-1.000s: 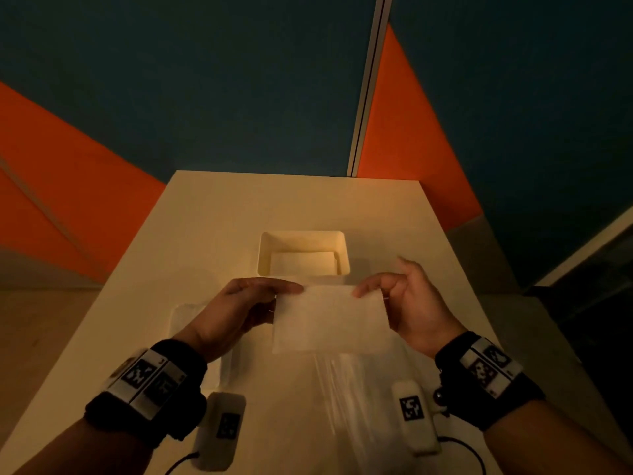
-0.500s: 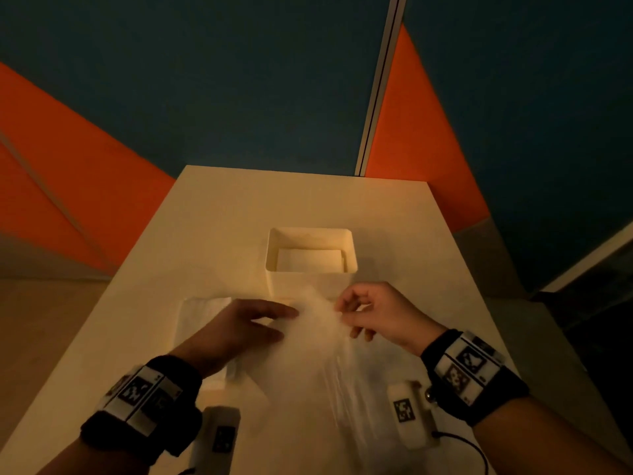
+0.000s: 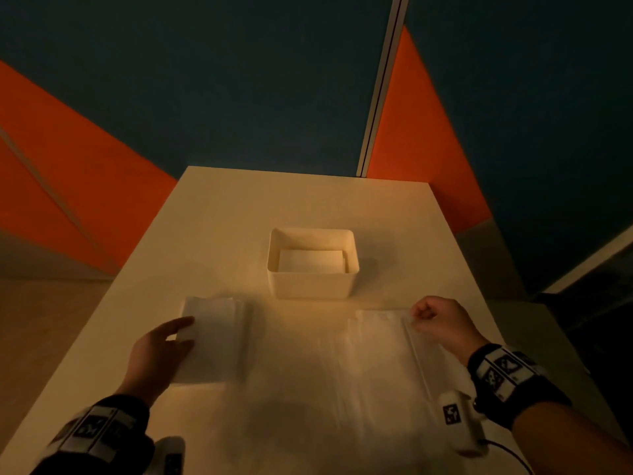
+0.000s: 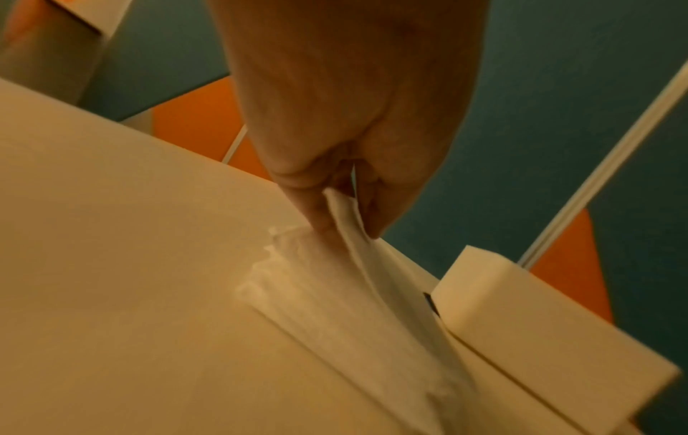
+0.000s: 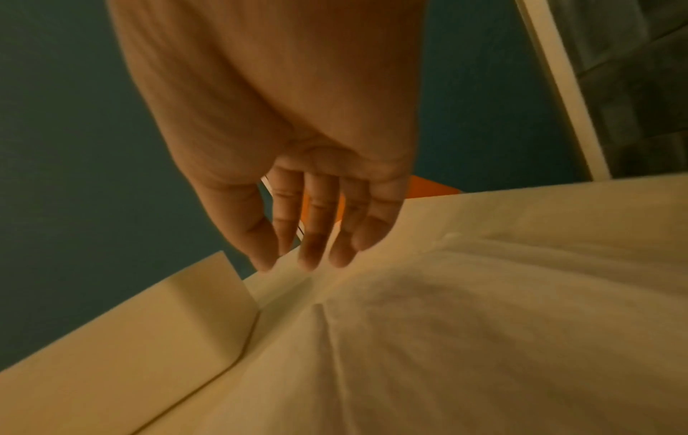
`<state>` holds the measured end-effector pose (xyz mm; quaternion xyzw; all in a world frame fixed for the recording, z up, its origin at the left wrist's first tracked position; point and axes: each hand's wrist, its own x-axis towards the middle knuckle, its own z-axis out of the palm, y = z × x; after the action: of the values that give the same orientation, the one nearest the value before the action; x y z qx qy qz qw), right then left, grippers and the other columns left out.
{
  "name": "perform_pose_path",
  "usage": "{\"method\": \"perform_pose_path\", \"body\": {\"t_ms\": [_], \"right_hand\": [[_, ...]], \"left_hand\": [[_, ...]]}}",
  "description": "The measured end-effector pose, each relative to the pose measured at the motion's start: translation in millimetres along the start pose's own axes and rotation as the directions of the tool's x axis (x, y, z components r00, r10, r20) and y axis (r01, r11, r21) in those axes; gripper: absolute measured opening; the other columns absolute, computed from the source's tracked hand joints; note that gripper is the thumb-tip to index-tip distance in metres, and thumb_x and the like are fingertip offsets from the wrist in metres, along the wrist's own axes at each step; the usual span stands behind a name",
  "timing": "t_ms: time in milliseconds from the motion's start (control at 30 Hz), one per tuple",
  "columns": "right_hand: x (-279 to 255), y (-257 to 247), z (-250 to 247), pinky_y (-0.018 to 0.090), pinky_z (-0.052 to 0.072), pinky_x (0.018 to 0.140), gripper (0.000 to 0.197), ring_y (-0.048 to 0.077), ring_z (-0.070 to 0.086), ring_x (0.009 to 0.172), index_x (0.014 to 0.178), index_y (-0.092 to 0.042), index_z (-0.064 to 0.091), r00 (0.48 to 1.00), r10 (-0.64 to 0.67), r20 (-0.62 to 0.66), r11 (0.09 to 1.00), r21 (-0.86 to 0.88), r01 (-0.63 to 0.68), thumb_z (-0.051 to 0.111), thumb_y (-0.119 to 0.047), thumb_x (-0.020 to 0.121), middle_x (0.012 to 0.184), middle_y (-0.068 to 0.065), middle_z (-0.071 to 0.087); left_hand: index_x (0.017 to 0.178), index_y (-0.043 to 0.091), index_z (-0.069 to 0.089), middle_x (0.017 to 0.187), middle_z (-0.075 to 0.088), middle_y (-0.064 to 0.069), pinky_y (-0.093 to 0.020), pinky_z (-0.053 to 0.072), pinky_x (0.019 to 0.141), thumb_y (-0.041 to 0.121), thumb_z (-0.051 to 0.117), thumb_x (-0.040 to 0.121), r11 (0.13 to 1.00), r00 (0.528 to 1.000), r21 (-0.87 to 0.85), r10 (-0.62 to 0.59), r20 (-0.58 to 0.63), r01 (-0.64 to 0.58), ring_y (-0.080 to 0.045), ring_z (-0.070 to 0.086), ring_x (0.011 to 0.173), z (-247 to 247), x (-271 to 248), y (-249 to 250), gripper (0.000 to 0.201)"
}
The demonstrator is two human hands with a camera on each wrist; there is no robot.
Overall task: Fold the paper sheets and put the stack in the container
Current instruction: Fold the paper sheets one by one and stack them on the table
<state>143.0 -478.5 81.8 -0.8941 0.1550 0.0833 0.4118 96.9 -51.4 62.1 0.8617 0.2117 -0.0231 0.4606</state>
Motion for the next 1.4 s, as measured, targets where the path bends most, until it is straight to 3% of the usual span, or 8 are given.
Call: {"method": "perform_pose_path", "body": {"t_ms": [167,400,667,967,1067,1167,1300,1400], "right_hand": [[12.9,7.2,-9.6,0.027,0.048,0.083,0.051,0.019,0.053,0.105,0.106,-0.026,0.058,0.973,0.064,0.221,0.915,-0.402,0.032,0.08,-0.012,0.063,0.109,-0.002,0.053],[21.4,-12.0,3.4,0.044,0.035,0.105,0.087,0.027,0.034,0.126,0.135,-0.033,0.039,0.926,0.106,0.363,0.627,-0.747,0.221,0.084,-0.037,0.061,0.136,-0.005,0.036],[24.6,-8.4,9.2,0.041,0.034,0.098,0.066,0.021,0.042,0.119,0.119,-0.034,0.05,0.942,0.018,0.335,0.613,-0.748,0.254,0.084,-0.037,0.062,0.126,-0.007,0.047],[17.9,-17.9,-9.4,0.038,0.03,0.093,0.019,0.013,0.052,0.093,0.071,-0.035,0.051,0.945,-0.102,0.31,0.701,-0.652,0.29,0.067,-0.037,0.081,0.092,-0.014,0.058],[11.2,-37.3,-14.3,0.033,0.034,0.087,0.021,0.008,0.05,0.081,0.071,-0.033,0.051,0.92,-0.151,0.362,0.756,-0.557,0.343,0.068,-0.034,0.082,0.077,-0.015,0.054],[-2.3,-63.0,-14.7,0.025,0.04,0.067,0.023,0.004,0.047,0.063,0.071,-0.024,0.052,0.886,-0.218,0.408,0.919,-0.219,0.327,0.07,-0.017,0.084,0.064,-0.01,0.051],[-20.1,-88.4,-10.8,0.025,0.046,0.066,0.019,0.011,0.056,0.066,0.076,-0.017,0.053,0.891,-0.344,0.297,0.932,0.22,0.287,0.065,-0.006,0.086,0.065,0.0,0.06],[-29.5,-98.7,-3.3,0.021,0.049,0.062,0.015,0.01,0.061,0.067,0.08,-0.011,0.052,0.904,-0.376,0.201,0.841,0.484,0.242,0.059,0.0,0.088,0.073,0.005,0.065]], "left_hand": [[0.107,0.005,0.07,0.116,0.059,-0.023,-0.044,0.045,0.086,0.0,0.076,0.069,0.887,0.985,0.43,0.168,0.037,-0.168,-0.041,0.058,0.096,5.4,10.9,-15.5,0.039],[0.122,0.026,0.062,0.138,0.042,-0.015,-0.051,0.042,0.095,0.027,0.073,0.075,0.71,0.988,0.69,0.145,0.052,-0.141,-0.042,0.039,0.119,6.9,11.0,-6.3,0.048],[0.127,0.032,0.055,0.143,0.037,-0.011,-0.057,0.039,0.097,0.031,0.07,0.08,0.716,0.975,0.669,0.208,0.072,-0.202,-0.04,0.032,0.127,6.1,4.8,16.1,0.049],[0.121,0.037,0.057,0.144,0.037,-0.004,-0.056,0.036,0.101,0.033,0.071,0.079,0.731,0.947,0.601,0.25,0.202,-0.322,-0.035,0.029,0.131,17.8,-6.6,40.0,0.044],[0.103,0.042,0.059,0.131,0.049,0.003,-0.042,0.039,0.102,0.027,0.07,0.082,0.865,0.911,0.34,0.262,0.32,-0.368,-0.02,0.045,0.119,22.4,-8.0,53.7,0.028],[0.101,0.035,0.063,0.117,0.058,0.009,-0.033,0.045,0.095,0.034,0.072,0.078,0.99,0.868,-0.016,0.13,0.48,-0.139,-0.013,0.056,0.106,29.4,-15.1,74.1,0.024],[0.107,0.035,0.066,0.109,0.068,0.009,-0.028,0.05,0.086,0.072,0.075,0.03,0.999,0.711,-0.045,0.044,0.702,-0.017,-0.01,0.063,0.1,44.1,-18.9,91.7,0.086],[0.111,0.029,0.064,0.115,0.067,0.008,-0.024,0.05,0.081,0.082,0.071,0.028,0.996,0.609,-0.055,0.003,0.793,0.067,-0.011,0.062,0.106,57.3,-19.7,96.4,0.099]]}}
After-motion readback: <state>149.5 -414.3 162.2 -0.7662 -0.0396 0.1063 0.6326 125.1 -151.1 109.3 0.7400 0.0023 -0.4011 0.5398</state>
